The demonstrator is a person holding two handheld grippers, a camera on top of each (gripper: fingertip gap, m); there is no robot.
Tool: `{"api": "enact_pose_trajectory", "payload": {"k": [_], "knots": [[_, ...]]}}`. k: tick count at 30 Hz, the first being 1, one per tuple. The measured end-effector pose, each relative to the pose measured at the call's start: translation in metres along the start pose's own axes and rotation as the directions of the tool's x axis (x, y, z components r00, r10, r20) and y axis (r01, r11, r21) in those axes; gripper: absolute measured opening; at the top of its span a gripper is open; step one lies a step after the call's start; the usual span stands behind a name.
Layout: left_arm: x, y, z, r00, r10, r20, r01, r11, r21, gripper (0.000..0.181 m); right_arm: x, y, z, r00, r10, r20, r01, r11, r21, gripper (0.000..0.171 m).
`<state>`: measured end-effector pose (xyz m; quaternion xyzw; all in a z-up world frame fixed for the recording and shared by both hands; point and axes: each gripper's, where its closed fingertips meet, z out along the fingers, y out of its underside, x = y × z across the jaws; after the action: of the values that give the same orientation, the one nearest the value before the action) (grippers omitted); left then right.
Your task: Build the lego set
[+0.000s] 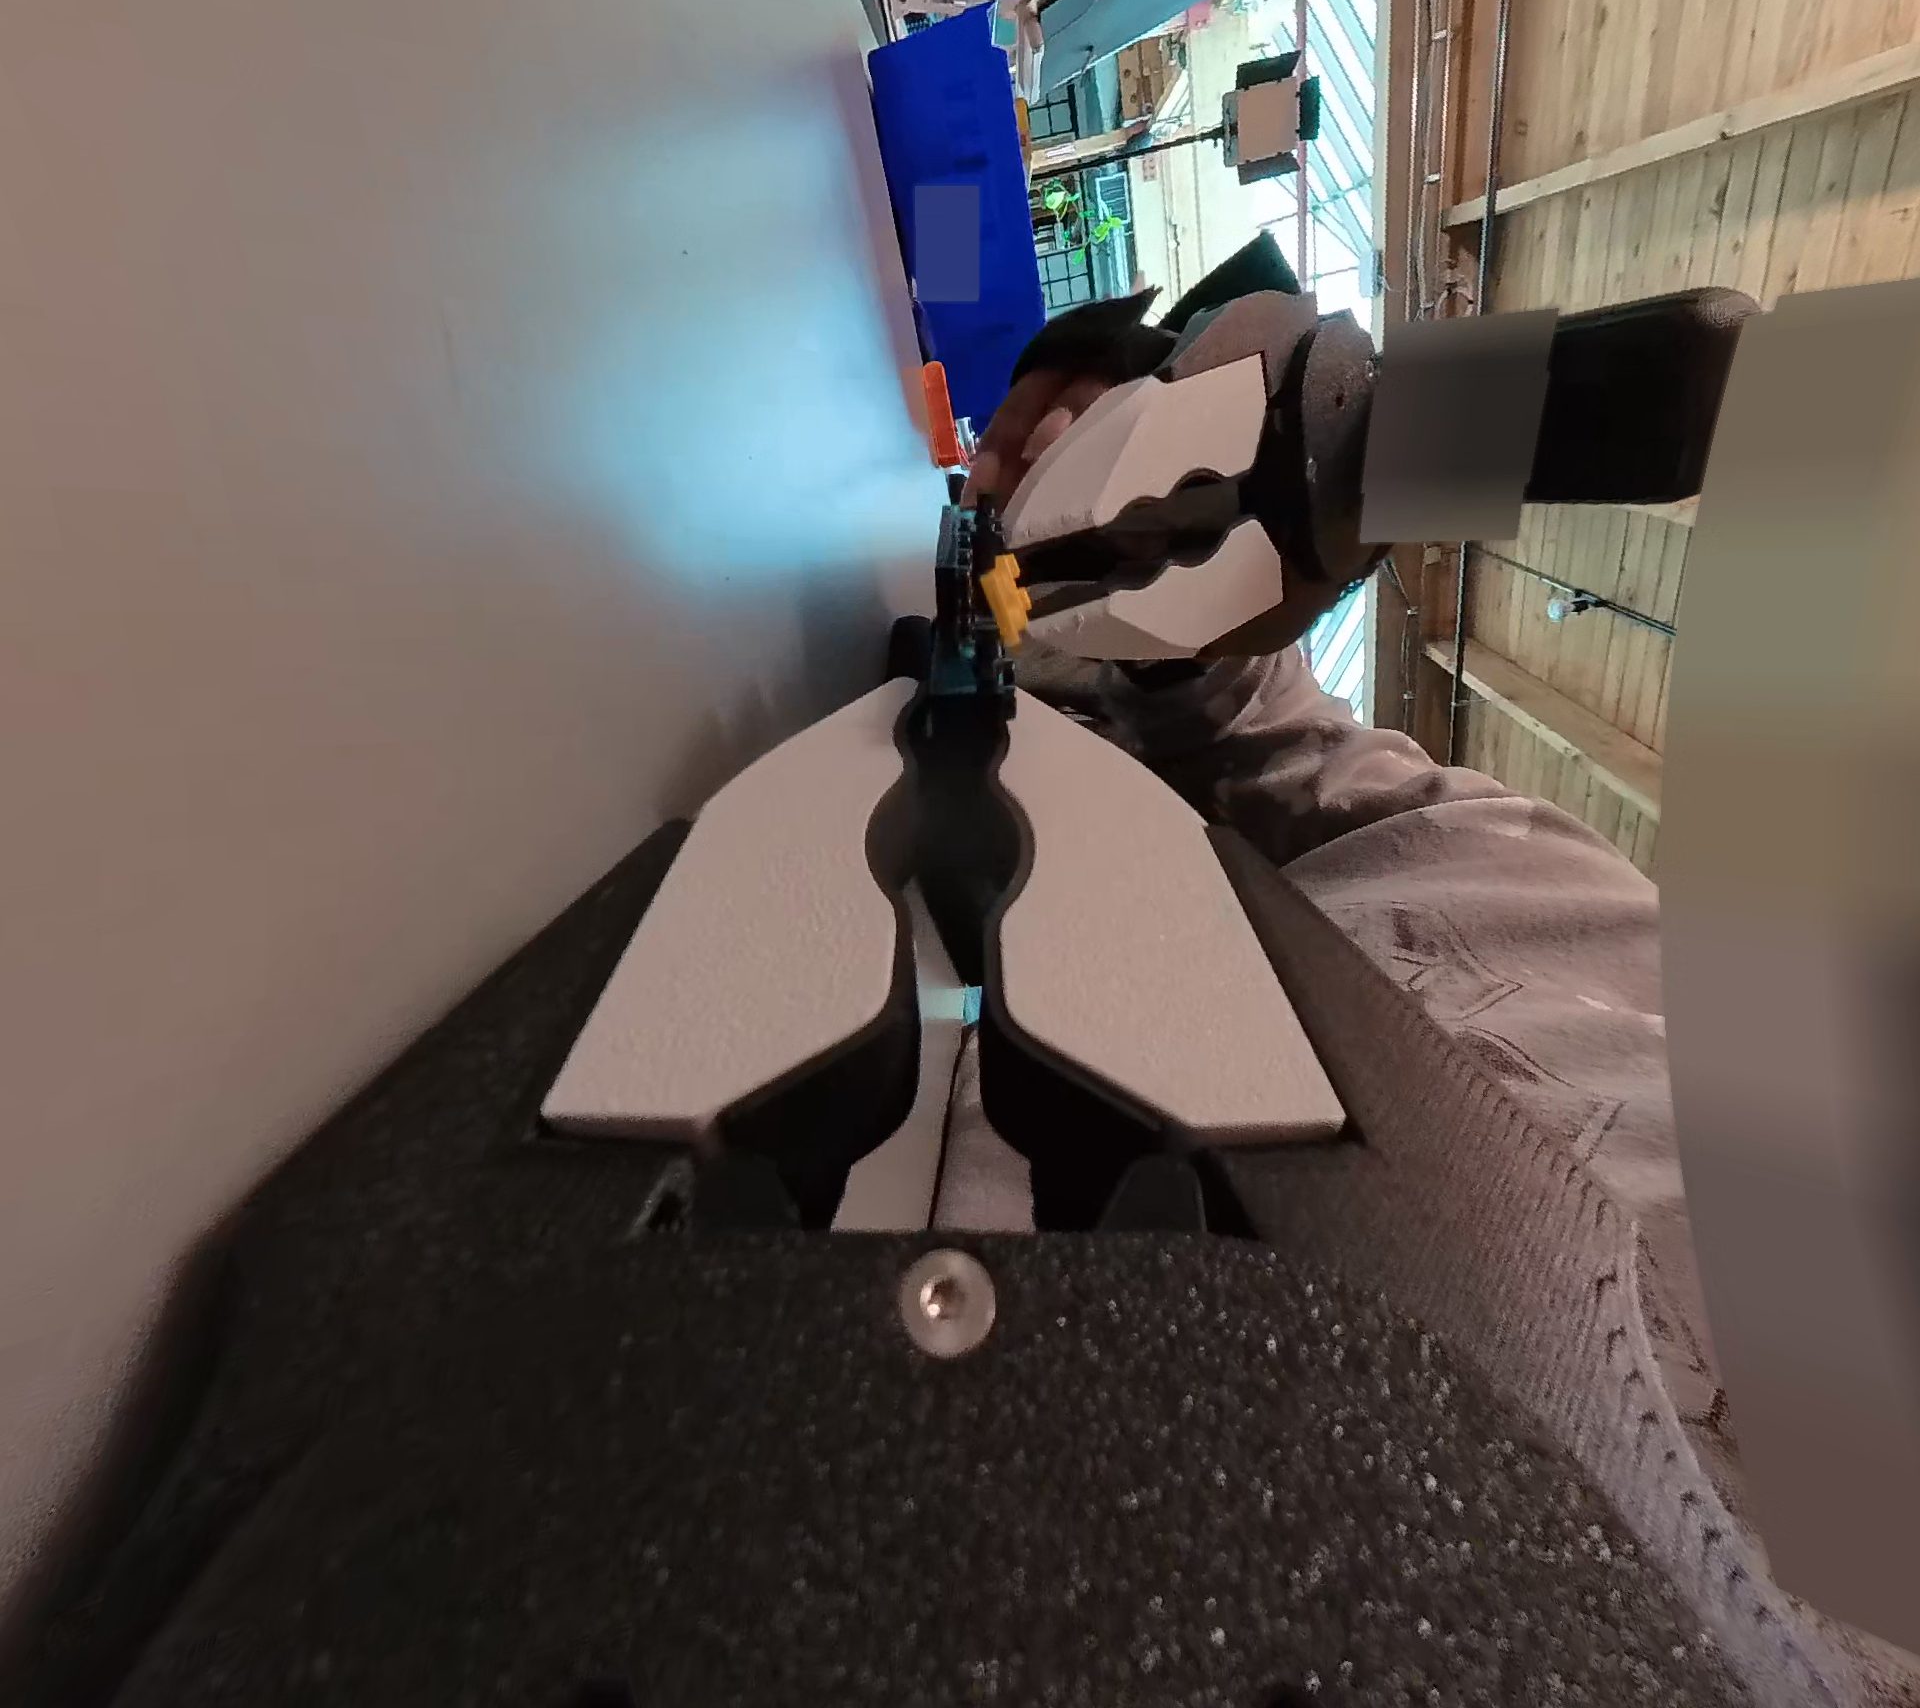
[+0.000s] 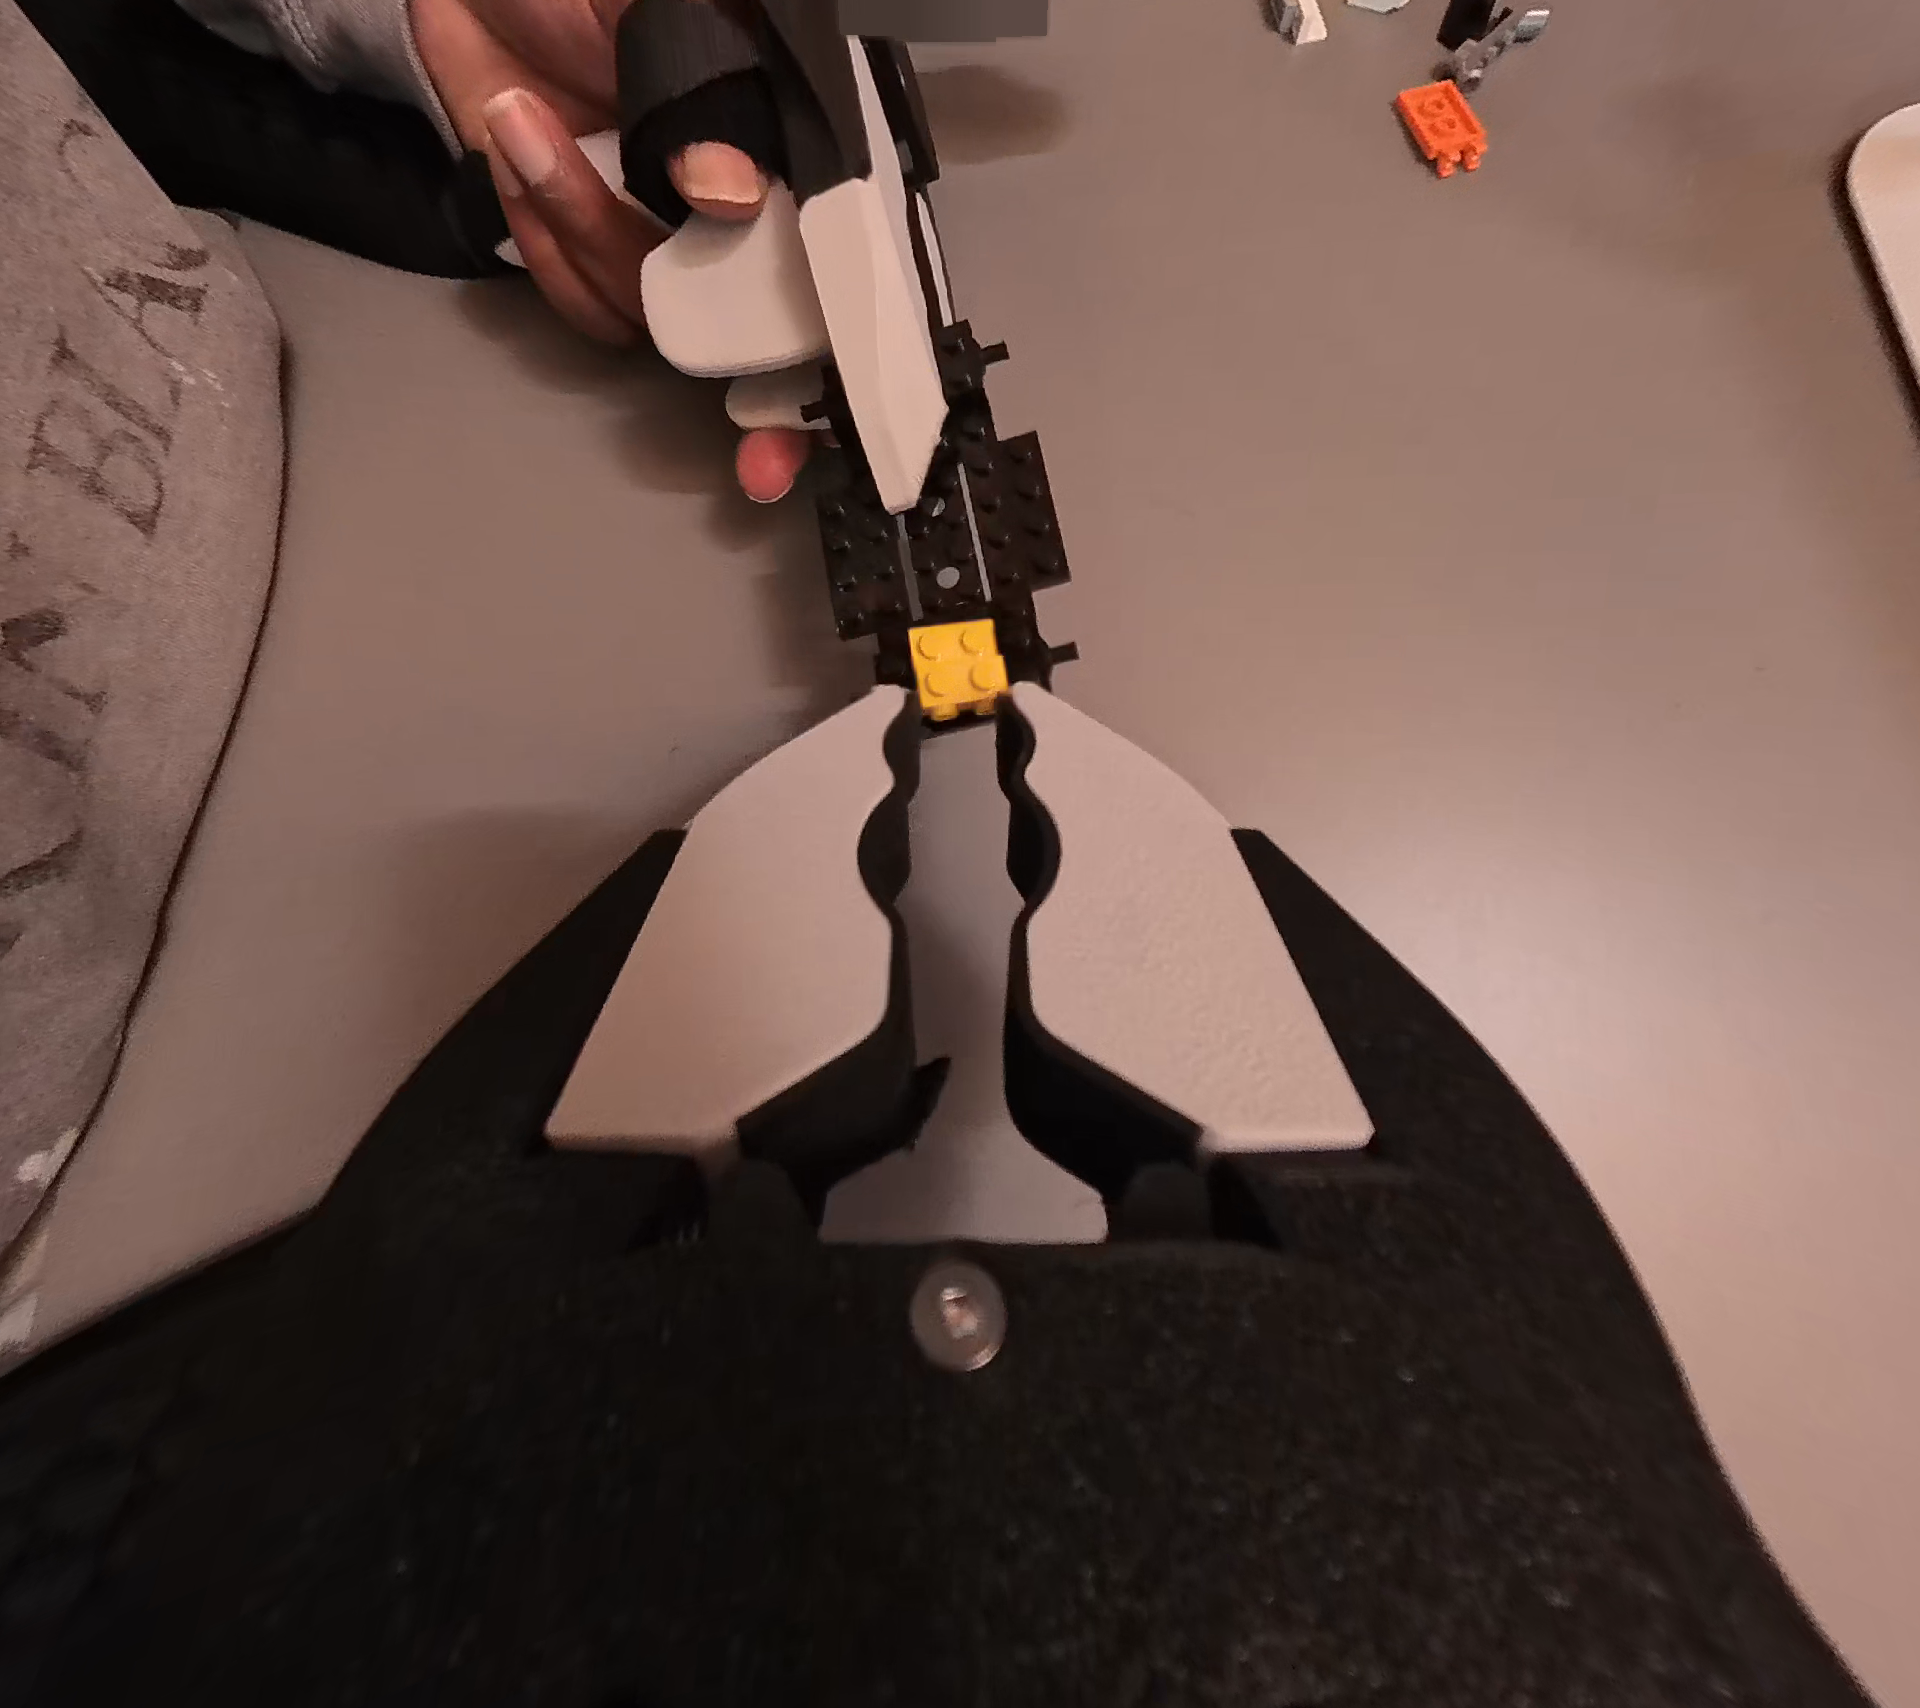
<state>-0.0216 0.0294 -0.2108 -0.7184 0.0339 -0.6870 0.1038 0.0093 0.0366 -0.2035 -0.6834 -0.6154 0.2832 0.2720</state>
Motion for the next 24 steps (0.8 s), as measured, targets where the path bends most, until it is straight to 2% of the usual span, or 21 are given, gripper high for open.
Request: {"api": "enact_pose_trajectory", "payload": {"k": [4,8,11,13,16,20,24], "knots": [[0.000,-0.002,-0.001,1.000,-0.005,-0.002,0.005,1.000,0.006,0.006,0.000,-0.001,0.000,0.999,-0.024,-0.021,0.024,1.000,0.001,0.005],[-0.001,-0.002,-0.001,1.000,-0.005,0.001,0.005,1.000,0.008,0.006,0.002,-0.002,-0.002,0.999,-0.022,-0.033,0.023,1.000,0.010,0.005],[-0.001,-0.002,-0.001,1.000,-0.007,0.001,0.007,1.000,0.009,0.006,0.003,-0.003,-0.004,0.999,-0.003,-0.039,0.003,1.000,0.012,0.011],[-0.001,-0.003,-0.001,1.000,-0.008,0.002,0.008,1.000,0.012,0.006,0.002,-0.003,-0.003,0.998,0.067,-0.014,-0.067,0.998,0.015,0.015],[-0.002,-0.004,-0.002,1.000,-0.001,0.012,0.001,1.000,0.018,0.006,0.003,-0.001,-0.002,0.962,0.268,0.056,-0.270,0.962,0.033,0.018],[-0.002,-0.004,-0.001,0.999,0.032,0.031,-0.032,0.999,0.021,0.006,0.006,-0.001,0.002,0.836,0.520,0.175,-0.537,0.841,0.070,0.021],[-0.004,-0.002,-0.001,0.997,0.057,0.056,-0.058,0.998,0.016,0.006,0.005,0.001,0.009,0.747,0.619,0.244,-0.648,0.760,0.055,0.022]]}}
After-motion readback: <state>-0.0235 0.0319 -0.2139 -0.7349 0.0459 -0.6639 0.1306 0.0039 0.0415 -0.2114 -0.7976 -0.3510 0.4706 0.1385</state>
